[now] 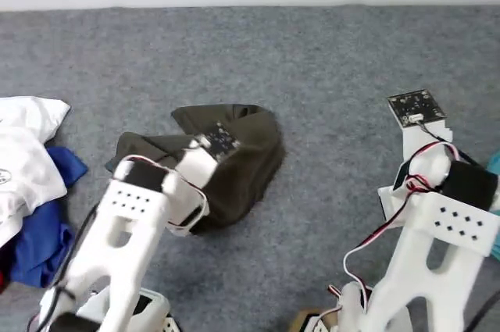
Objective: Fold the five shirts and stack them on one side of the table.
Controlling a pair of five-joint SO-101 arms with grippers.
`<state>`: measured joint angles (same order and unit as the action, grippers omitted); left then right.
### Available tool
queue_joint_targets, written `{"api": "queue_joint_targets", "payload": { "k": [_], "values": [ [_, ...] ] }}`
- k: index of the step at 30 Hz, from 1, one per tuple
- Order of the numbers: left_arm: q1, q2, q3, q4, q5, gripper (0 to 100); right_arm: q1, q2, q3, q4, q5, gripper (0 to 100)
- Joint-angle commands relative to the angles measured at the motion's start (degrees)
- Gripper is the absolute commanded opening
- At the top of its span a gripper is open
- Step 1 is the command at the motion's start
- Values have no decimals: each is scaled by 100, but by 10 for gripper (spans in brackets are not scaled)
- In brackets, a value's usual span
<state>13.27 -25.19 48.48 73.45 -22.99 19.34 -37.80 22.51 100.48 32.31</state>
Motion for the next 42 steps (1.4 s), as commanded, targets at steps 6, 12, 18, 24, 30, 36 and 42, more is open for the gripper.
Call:
{"api": "queue_joint_targets", "payload": {
  "k": [6, 12, 18, 24, 30, 36, 42],
  "values": [
    [149, 1582, -400, -1037, -44, 160, -40, -136, -26, 233, 62, 9],
    [484, 1618, -1525, -396, -18, 6, -40, -136, -26, 233, 62, 9],
    [1011, 1618, -3257, 431, 554, 6, -40, -136, -26, 233, 62, 9],
    [1099, 1873, -4954, 316, 1503, 6, -40, -127, -26, 233, 35, 9],
    [1073, 2857, -5358, 141, 1855, 6, -40, -119, -18, 233, 35, 9],
    [923, 4035, -5393, 686, 1380, 169, -75, -110, -18, 224, 26, 9],
    [378, 3965, -5587, 782, 1248, 176, -875, -84, -53, 224, 18, 9]
  ]
}}
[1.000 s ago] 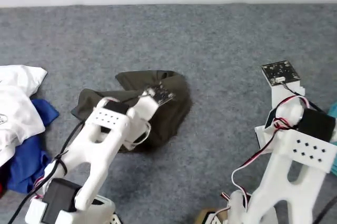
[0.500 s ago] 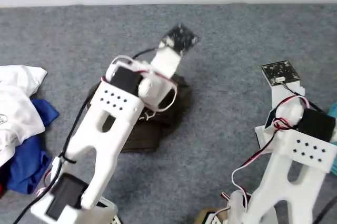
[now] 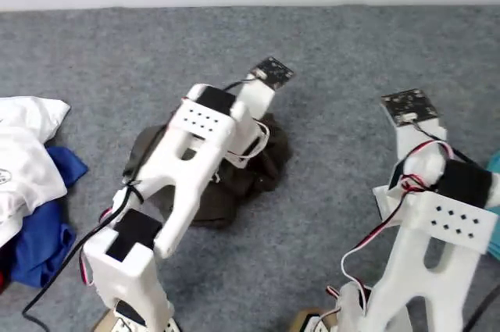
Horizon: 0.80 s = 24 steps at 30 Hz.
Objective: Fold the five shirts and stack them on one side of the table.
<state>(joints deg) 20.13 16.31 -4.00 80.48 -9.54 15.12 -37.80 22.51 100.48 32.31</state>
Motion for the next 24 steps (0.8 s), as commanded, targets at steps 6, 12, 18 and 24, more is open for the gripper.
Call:
{"api": "queue_joint_targets", "payload": {
  "k": [6, 12, 18, 24],
  "values": [
    [-1442, -774, -690, 70, -79, 176, -1982, -75, -62, -75, -554, 9],
    [-2286, -905, -541, 281, -88, 177, -3310, 365, -62, -462, -870, 9],
    [-2532, -897, -180, 273, -114, 177, -3802, 1358, -914, -549, -870, 9],
    [-3138, -932, -180, 281, -114, 177, -4295, 2598, -2479, -488, -897, 9]
  ]
}}
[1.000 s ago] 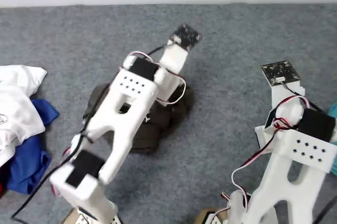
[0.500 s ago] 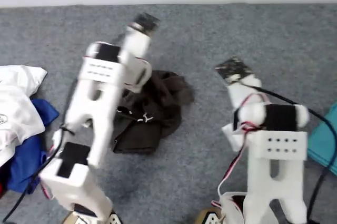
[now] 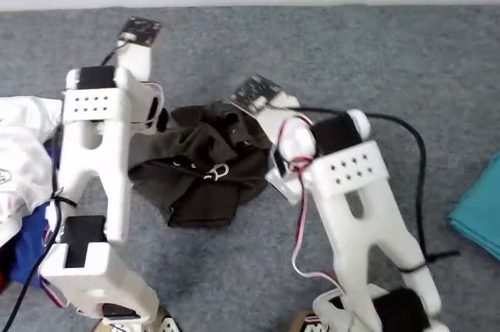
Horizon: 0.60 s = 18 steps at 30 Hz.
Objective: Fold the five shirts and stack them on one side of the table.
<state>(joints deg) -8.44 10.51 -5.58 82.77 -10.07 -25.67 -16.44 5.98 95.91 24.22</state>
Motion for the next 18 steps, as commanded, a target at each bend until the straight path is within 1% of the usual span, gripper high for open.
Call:
{"api": "queue_joint_targets", "payload": {
  "k": [1, 4, 9, 12, 18],
  "values": [
    [-396, -334, -13, 53, -62, 177, -312, 681, -1029, -31, -167, 9],
    [-791, -325, -13, 62, -44, 177, -602, 1288, -1582, -31, -563, 27],
    [-1495, -316, 4, 44, -35, 177, -1112, 2044, -2286, -22, -1213, 154],
    [-1732, -316, 189, 18, -35, 177, -1332, 2440, -2716, -84, -1521, 152],
    [-1793, -369, 734, -273, -53, 177, -1525, 3389, -3587, -84, -1574, 143]
  ]
}}
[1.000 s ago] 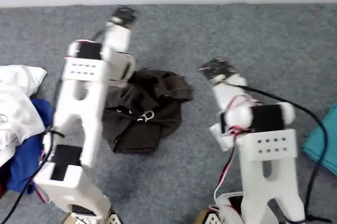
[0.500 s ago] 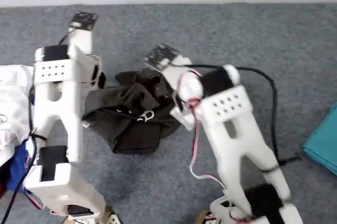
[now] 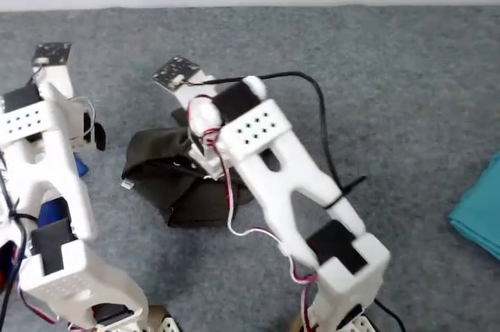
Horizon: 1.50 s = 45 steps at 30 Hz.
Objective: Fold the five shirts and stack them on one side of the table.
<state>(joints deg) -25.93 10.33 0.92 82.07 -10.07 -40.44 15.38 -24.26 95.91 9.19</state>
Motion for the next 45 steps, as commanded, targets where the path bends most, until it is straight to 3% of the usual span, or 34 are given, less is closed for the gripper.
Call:
{"api": "queue_joint_targets", "payload": {
  "k": [1, 14, 21, 45],
  "values": [
    [-44, -352, 119, -229, -53, 177, -40, 365, -695, -84, -79, 143],
    [-44, -352, 145, -246, -35, 177, 136, 1270, -1398, -13, -510, 118],
    [-44, -352, 145, -220, -35, 177, 382, 1270, -2101, 690, -501, 118],
    [-18, -308, 145, -246, -62, 177, 391, 2237, -2127, 646, -466, 102]
  ]
}}
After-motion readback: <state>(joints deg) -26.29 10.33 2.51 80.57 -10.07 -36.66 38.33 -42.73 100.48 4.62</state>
